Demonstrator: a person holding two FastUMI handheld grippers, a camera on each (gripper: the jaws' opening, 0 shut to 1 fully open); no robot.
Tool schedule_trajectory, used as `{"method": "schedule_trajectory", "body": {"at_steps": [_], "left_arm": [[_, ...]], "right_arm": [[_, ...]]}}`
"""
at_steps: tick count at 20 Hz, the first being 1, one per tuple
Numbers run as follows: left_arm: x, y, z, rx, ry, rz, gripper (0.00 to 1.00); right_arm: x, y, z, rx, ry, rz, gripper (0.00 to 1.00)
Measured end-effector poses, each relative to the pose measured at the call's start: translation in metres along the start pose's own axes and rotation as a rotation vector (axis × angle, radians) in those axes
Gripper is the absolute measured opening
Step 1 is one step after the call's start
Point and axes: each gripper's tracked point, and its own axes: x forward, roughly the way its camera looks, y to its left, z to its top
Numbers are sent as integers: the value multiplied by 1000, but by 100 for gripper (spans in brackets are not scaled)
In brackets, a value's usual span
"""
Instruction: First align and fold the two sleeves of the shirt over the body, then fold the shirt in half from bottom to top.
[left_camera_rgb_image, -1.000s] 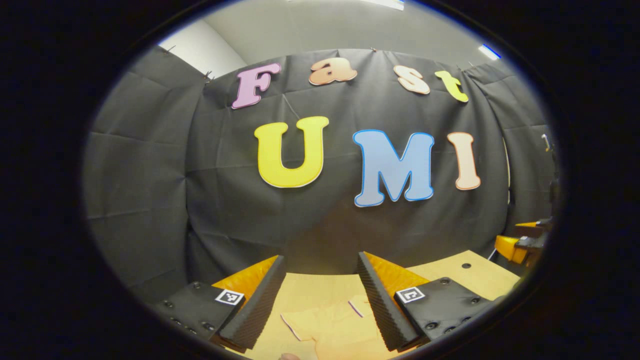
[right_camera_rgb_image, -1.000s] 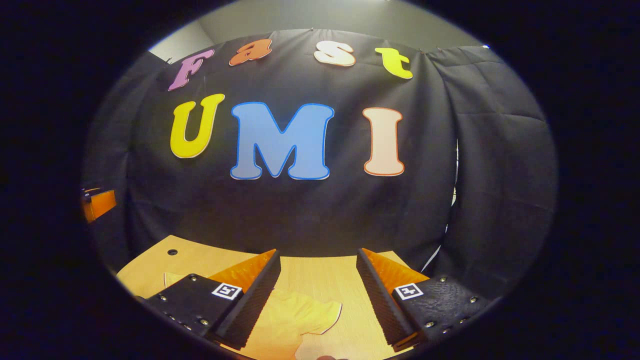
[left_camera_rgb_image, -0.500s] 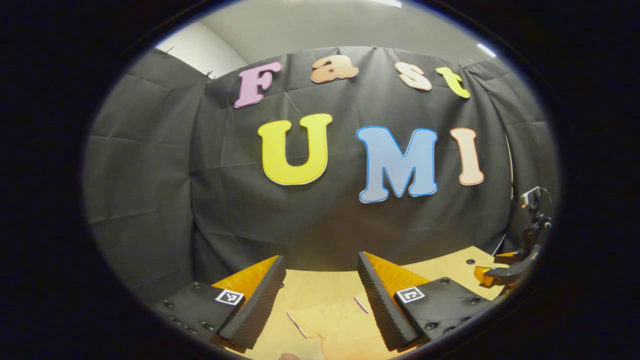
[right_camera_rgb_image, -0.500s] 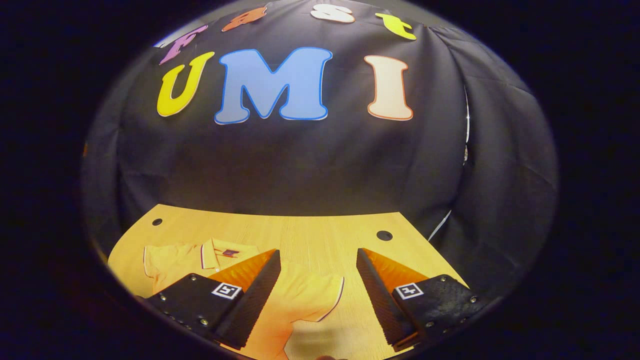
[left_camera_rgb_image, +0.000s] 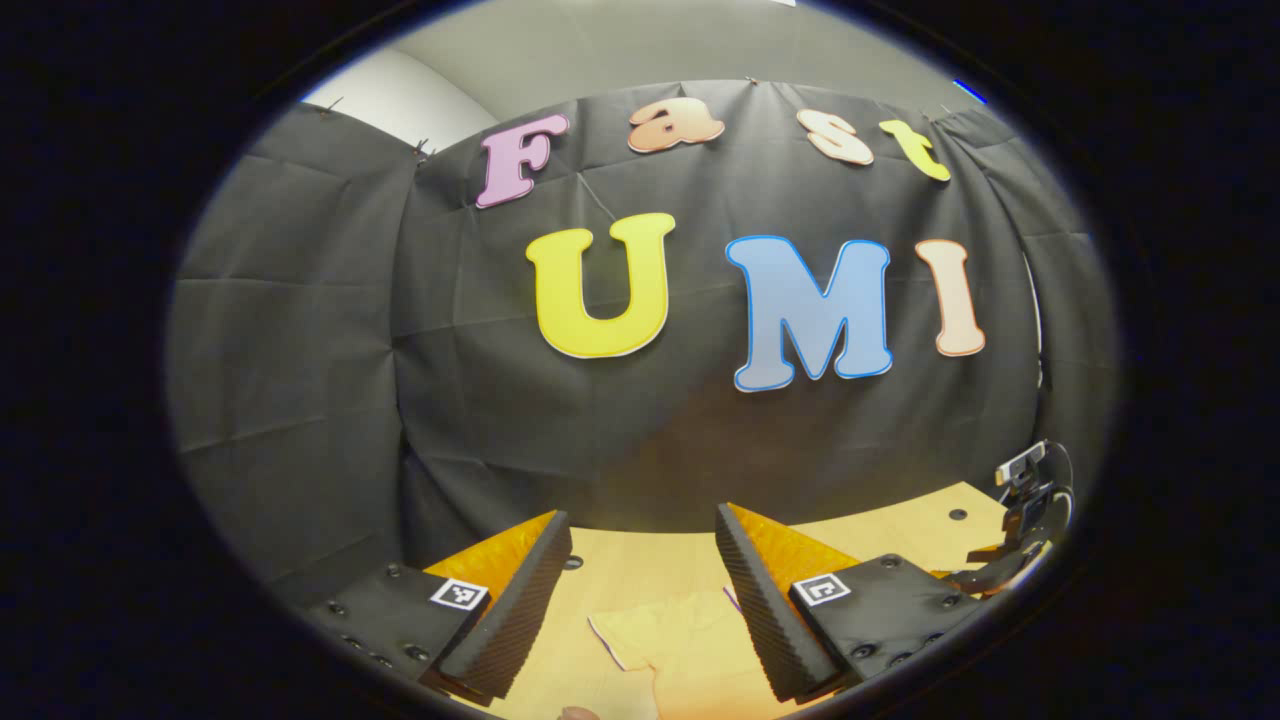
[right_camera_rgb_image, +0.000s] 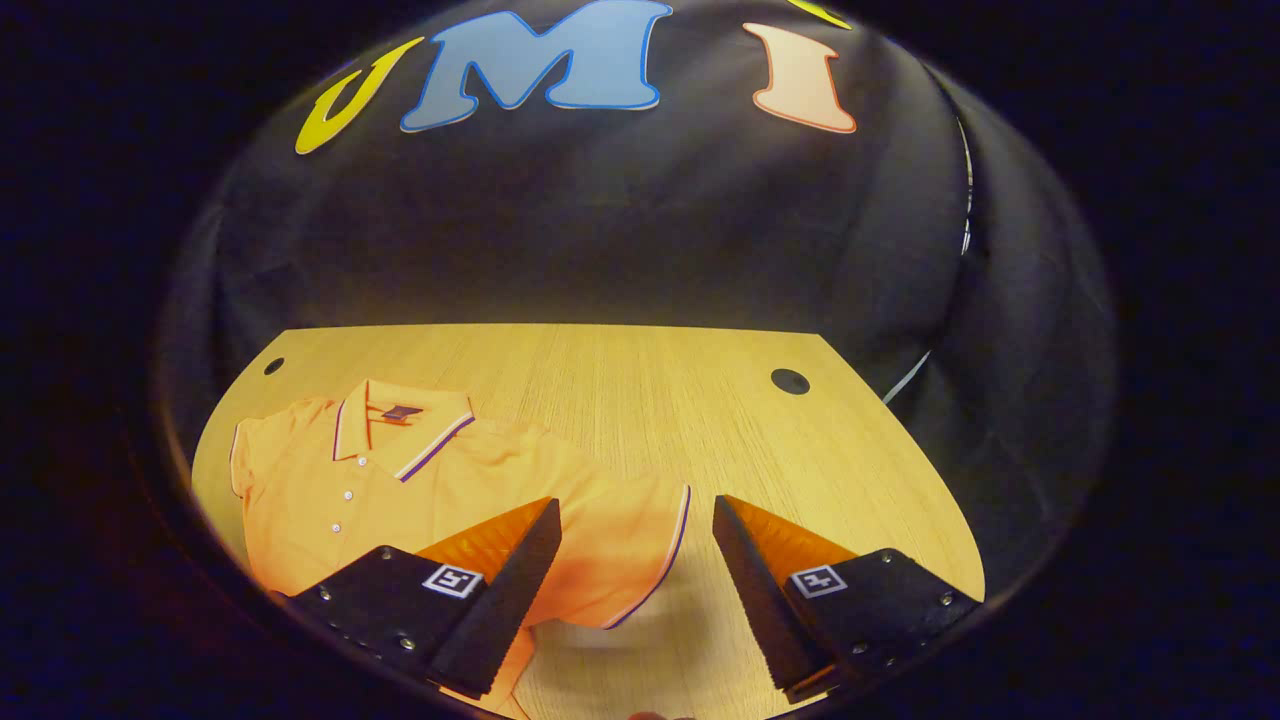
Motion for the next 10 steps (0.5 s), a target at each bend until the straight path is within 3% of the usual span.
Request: {"method": "schedule_trajectory", "body": {"at_steps": [10], "left_arm": [[10,-9,-10,-4,30,4,95]], "right_arm": [[39,1,-48,33,142,23,96]]}}
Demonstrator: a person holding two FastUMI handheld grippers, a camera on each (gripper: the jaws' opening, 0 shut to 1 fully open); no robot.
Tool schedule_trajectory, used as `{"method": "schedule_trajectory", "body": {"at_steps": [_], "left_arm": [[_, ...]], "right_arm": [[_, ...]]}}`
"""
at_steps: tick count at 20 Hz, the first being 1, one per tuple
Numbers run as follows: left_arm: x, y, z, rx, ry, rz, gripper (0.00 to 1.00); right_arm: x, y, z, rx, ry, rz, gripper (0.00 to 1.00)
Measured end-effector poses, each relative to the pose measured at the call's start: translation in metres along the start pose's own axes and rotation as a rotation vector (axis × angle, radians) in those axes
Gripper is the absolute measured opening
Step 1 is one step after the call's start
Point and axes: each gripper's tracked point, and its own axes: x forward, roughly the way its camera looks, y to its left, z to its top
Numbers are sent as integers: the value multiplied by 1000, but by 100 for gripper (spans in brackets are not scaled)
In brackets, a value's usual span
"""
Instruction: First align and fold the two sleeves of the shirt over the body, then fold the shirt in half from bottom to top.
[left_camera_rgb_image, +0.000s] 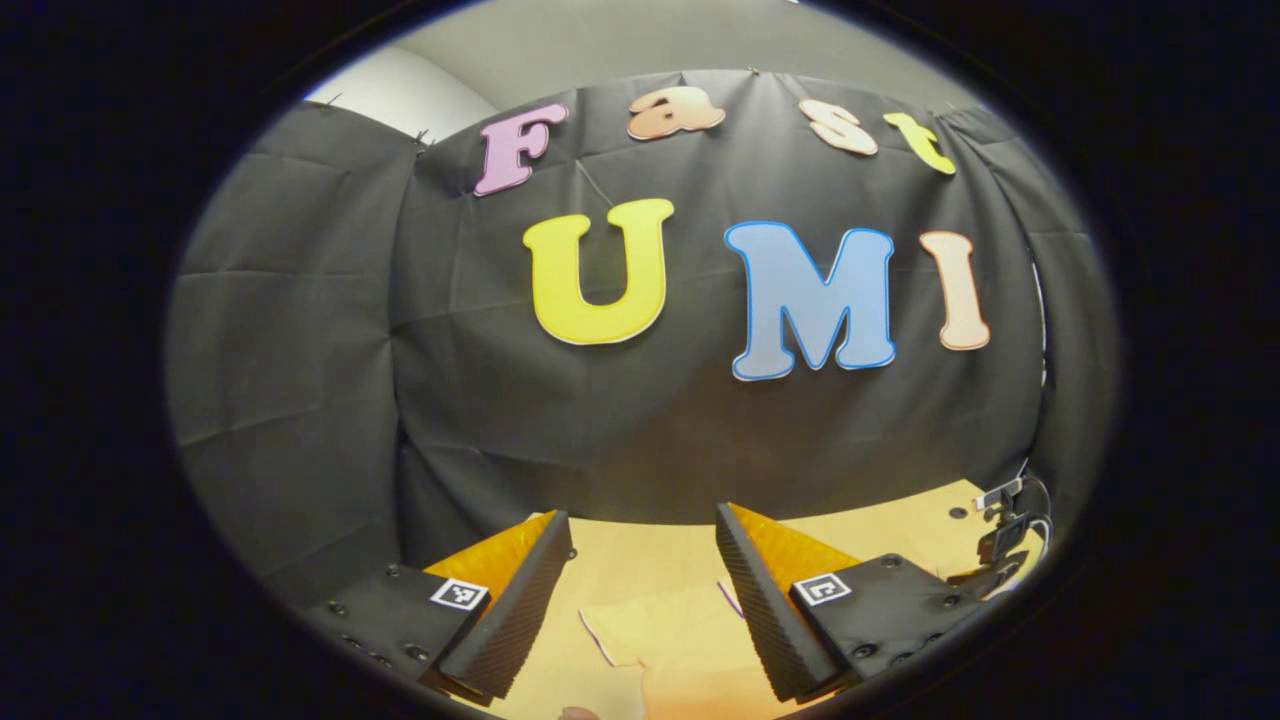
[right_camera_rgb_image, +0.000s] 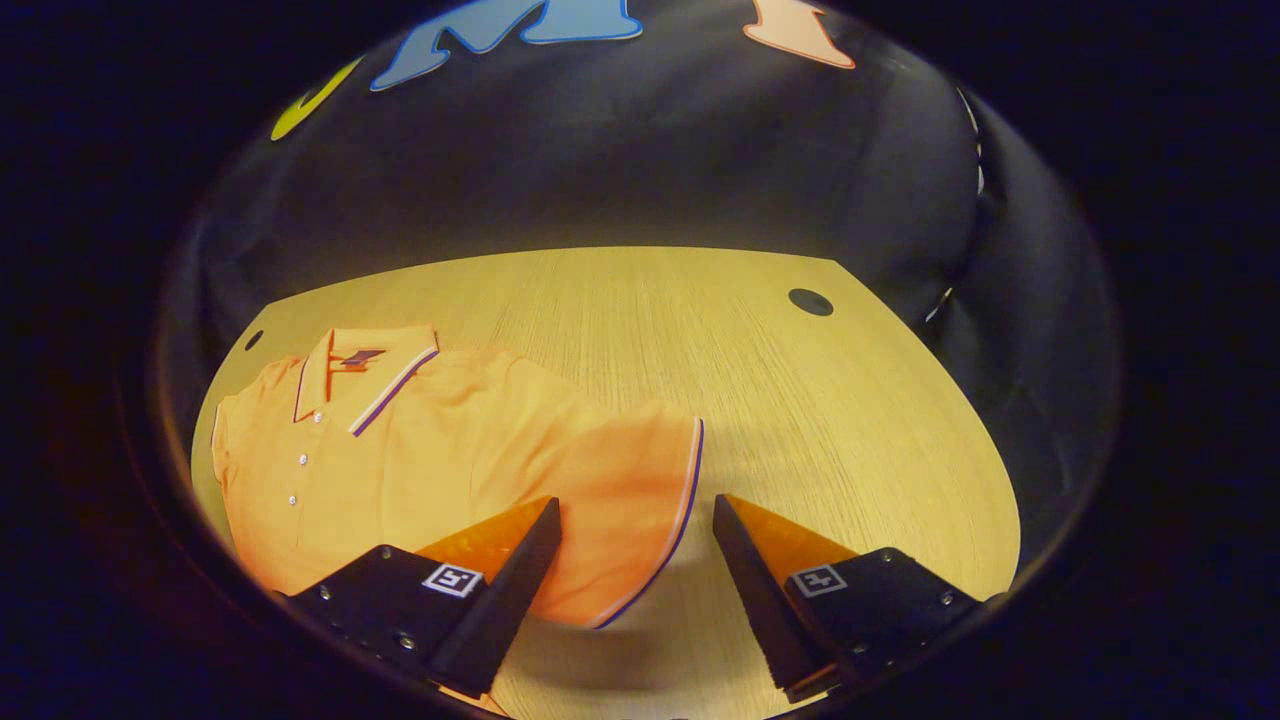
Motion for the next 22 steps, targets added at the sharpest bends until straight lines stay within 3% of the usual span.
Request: {"method": "schedule_trajectory", "body": {"at_steps": [4,5,7,10,13,14,18,22], "left_arm": [[3,1,-2,1,4,3,95],[3,1,-3,-1,6,4,96],[5,1,-4,-6,10,3,96],[7,1,-8,-11,16,4,96],[8,1,-9,-16,20,1,96],[8,2,-9,-17,21,0,96],[7,9,-10,-23,21,12,96],[3,24,-14,-37,22,33,95]], "right_arm": [[6,10,-4,36,17,38,93],[6,9,-2,43,11,37,82],[5,9,0,51,17,51,69],[5,12,-1,69,35,57,15],[9,16,3,68,61,57,15],[5,20,3,74,76,62,0],[-4,35,25,59,32,67,0],[-24,94,59,-12,-38,171,0]]}}
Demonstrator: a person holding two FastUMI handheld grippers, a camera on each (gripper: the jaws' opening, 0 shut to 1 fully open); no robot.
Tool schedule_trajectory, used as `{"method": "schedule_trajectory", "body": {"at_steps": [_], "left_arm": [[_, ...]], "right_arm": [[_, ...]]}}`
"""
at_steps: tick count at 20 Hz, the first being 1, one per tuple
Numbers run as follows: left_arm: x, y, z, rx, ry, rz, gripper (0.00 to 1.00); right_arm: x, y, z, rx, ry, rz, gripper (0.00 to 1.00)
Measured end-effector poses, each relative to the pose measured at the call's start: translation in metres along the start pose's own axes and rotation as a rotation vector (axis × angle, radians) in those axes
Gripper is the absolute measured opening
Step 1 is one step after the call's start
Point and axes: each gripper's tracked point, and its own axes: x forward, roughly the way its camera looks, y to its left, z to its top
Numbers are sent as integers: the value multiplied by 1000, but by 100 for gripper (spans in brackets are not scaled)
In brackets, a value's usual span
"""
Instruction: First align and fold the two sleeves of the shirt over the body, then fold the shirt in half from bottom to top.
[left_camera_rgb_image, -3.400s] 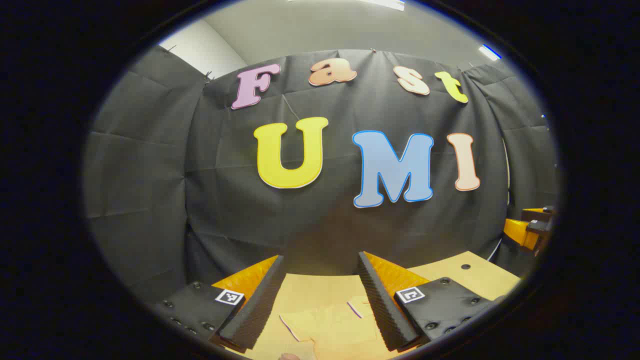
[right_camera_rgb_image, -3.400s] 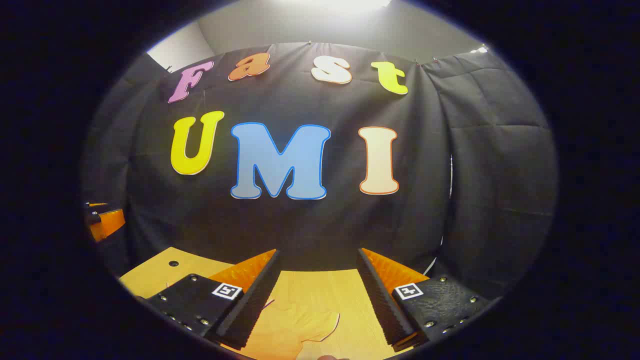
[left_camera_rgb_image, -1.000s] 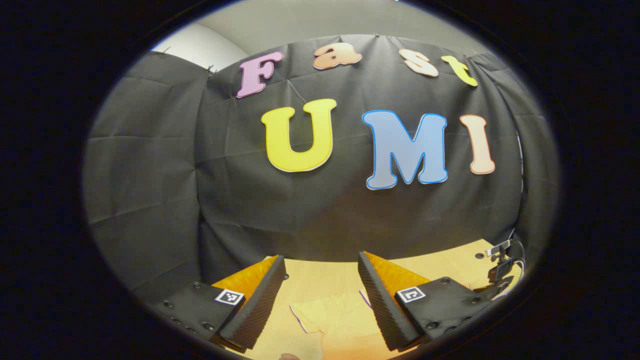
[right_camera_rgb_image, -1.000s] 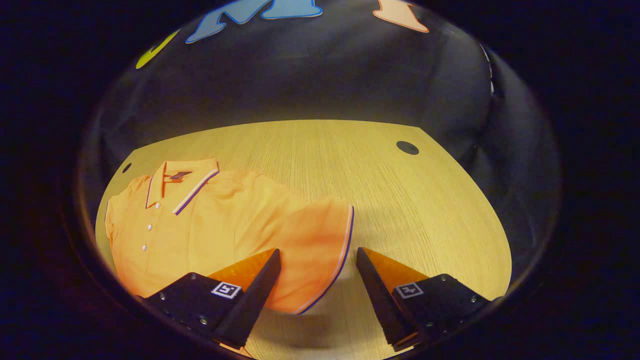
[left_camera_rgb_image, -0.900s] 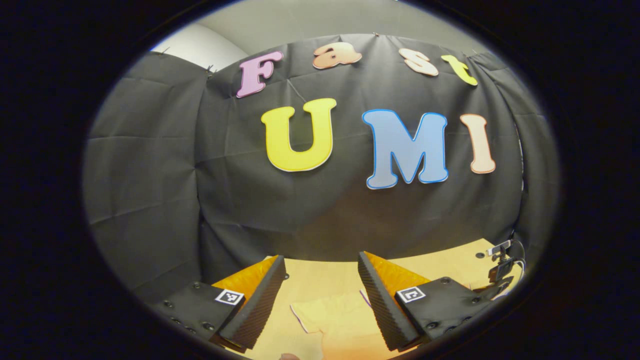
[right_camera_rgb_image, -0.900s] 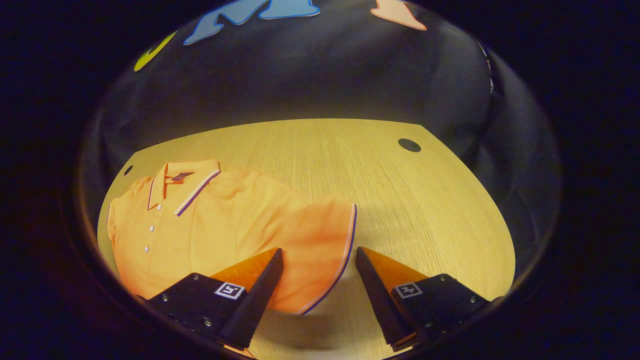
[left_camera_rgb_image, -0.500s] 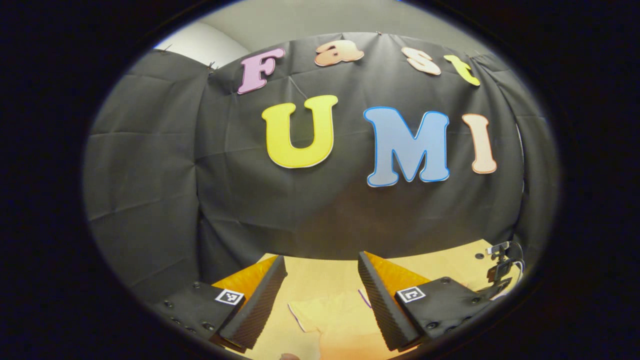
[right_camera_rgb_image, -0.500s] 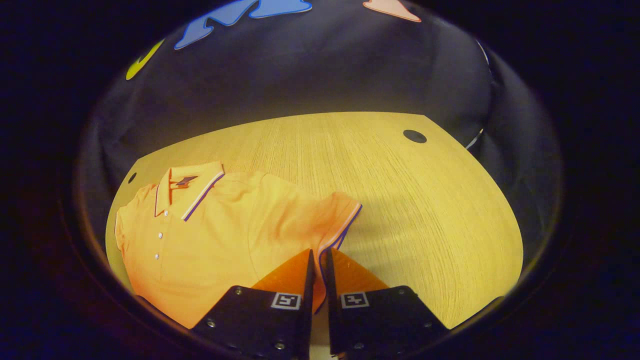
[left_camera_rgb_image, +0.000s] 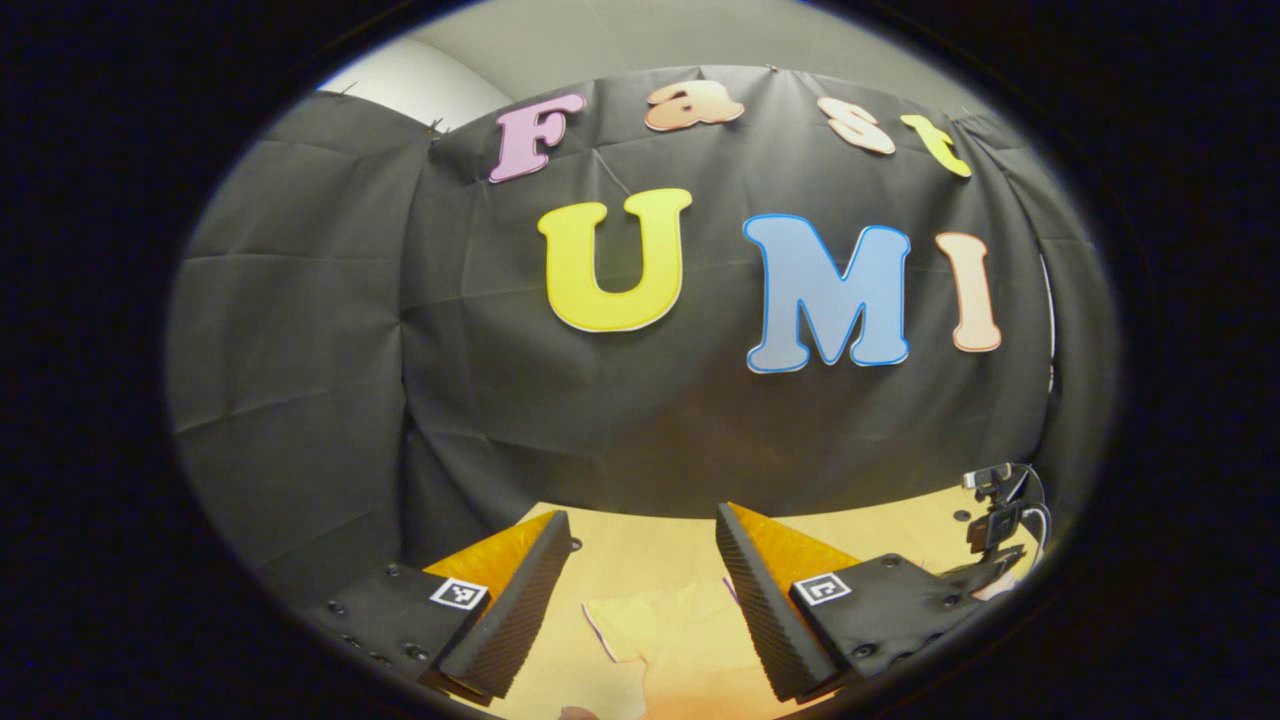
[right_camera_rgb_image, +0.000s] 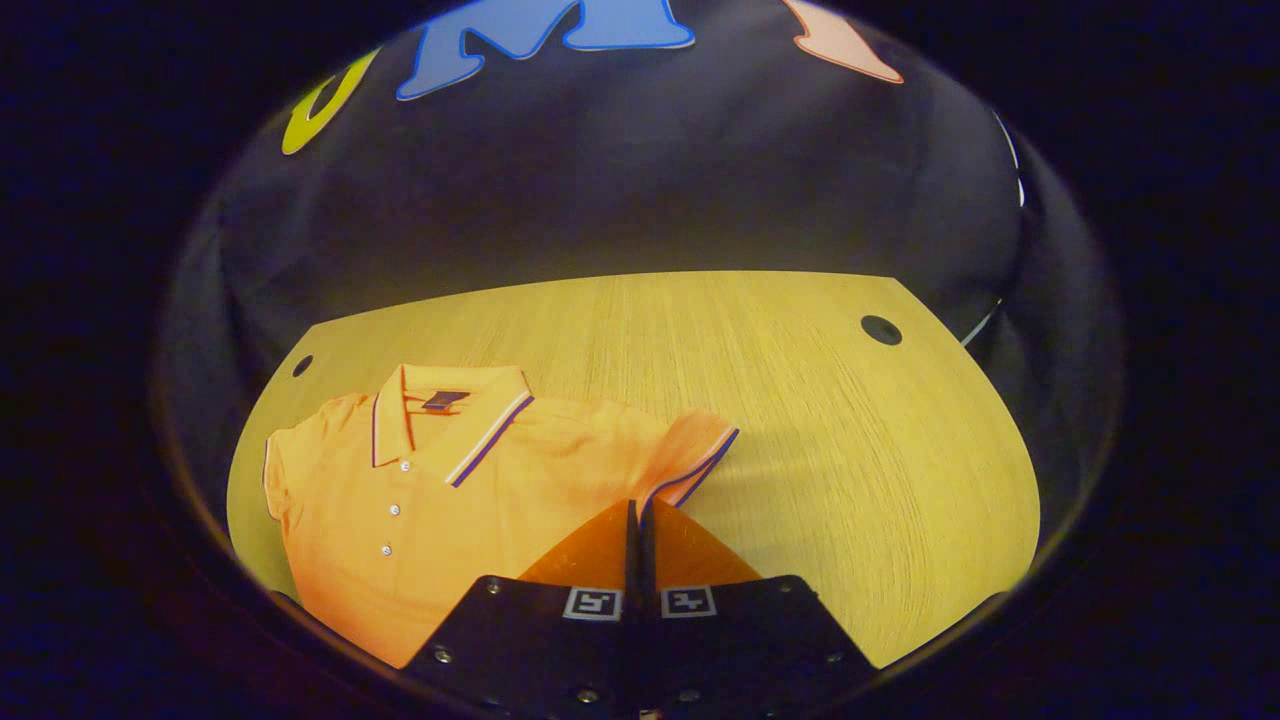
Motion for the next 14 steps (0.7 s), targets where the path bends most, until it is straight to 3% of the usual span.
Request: {"method": "schedule_trajectory", "body": {"at_steps": [5,8,11,14], "left_arm": [[-6,23,-4,-7,5,37,96],[-10,35,-6,-2,8,56,95],[-12,43,-12,-3,17,62,96],[-9,48,-25,-7,33,63,95]], "right_arm": [[-8,106,11,-138,-21,175,0],[-18,153,3,-220,-16,237,1],[-28,177,-8,-248,4,280,8],[-37,181,-11,-284,-5,281,25]]}}
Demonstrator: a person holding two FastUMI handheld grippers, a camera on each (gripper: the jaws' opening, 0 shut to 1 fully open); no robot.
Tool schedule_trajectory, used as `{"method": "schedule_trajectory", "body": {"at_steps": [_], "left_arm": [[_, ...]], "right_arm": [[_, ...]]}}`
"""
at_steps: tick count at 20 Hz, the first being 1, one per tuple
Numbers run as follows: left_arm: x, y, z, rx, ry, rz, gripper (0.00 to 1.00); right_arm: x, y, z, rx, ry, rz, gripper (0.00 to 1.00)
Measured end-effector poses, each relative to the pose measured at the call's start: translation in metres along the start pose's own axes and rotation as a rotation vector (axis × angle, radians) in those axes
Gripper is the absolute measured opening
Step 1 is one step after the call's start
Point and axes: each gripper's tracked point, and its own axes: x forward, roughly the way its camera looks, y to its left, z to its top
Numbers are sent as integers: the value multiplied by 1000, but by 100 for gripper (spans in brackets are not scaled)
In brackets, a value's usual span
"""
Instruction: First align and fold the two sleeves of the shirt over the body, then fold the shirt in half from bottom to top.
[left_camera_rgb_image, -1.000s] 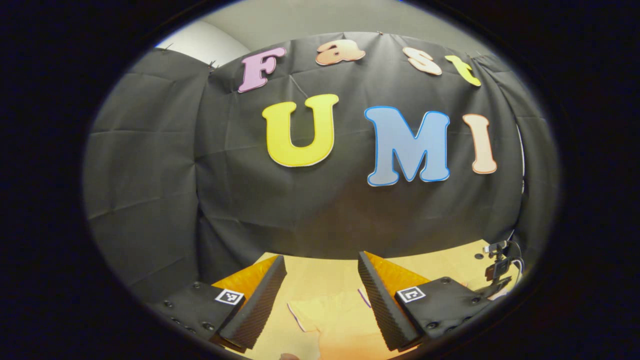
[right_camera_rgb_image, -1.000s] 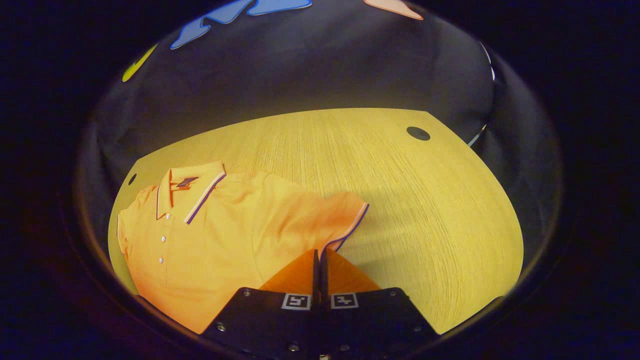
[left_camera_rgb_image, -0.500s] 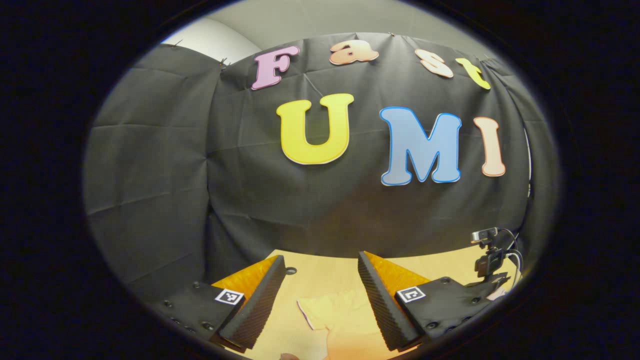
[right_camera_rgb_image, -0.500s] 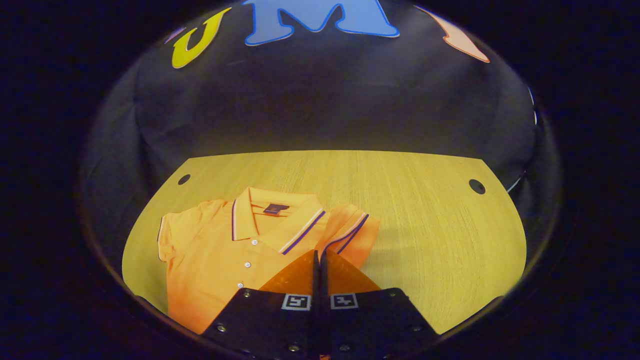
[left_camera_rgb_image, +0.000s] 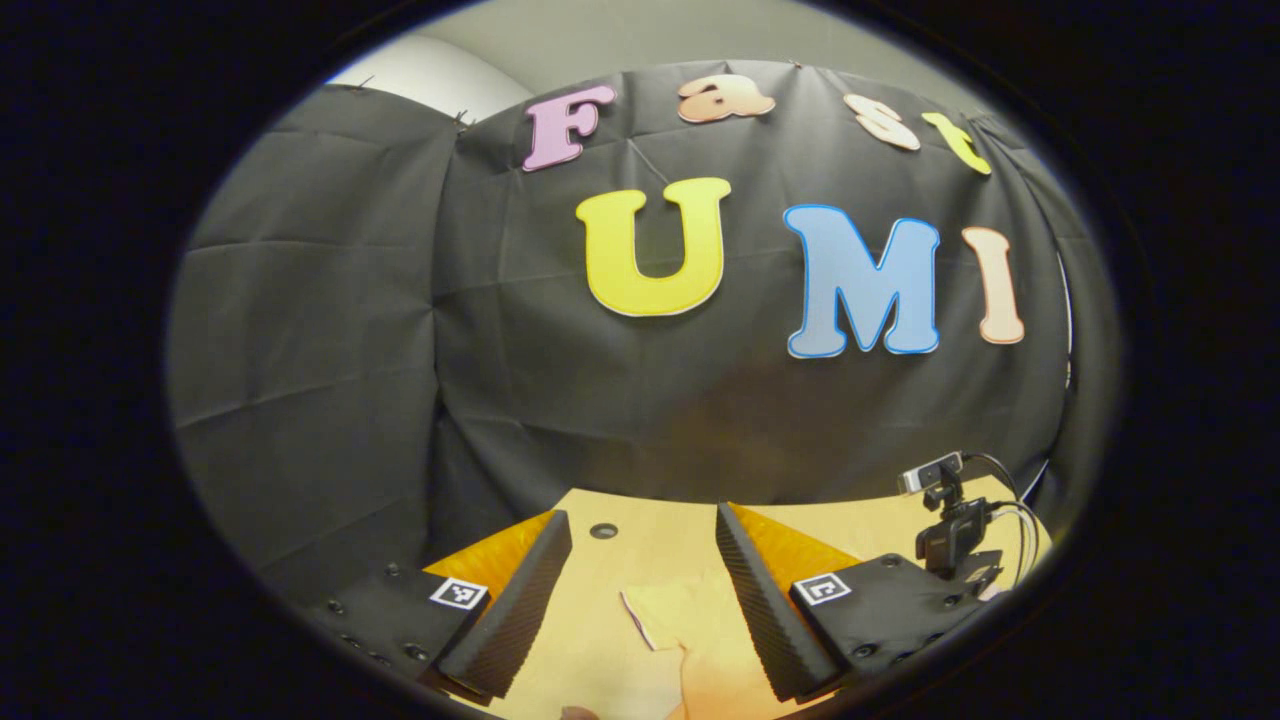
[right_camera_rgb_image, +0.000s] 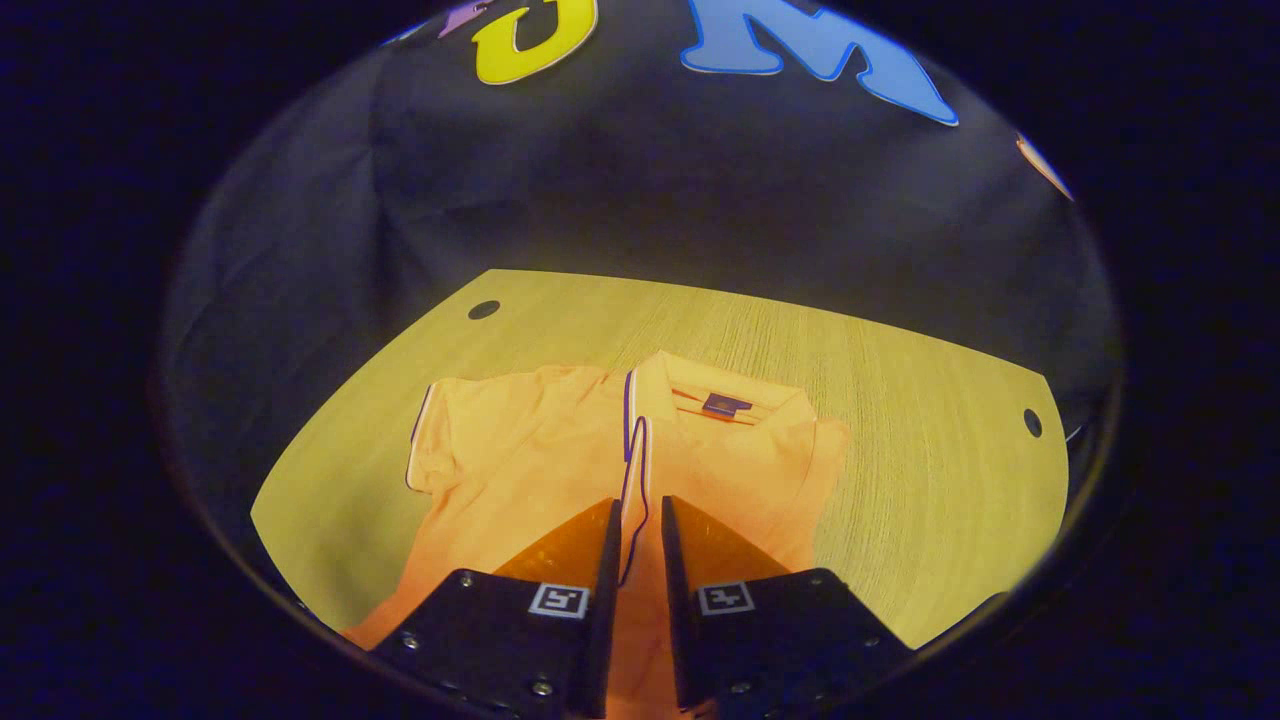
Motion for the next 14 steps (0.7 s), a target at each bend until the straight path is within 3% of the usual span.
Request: {"method": "schedule_trajectory", "body": {"at_steps": [6,14], "left_arm": [[31,-2,-44,-7,51,-45,96],[100,-2,-143,-36,201,-86,96]], "right_arm": [[-37,-2,17,5,-60,-13,24],[-119,-7,51,63,-202,-69,25]]}}
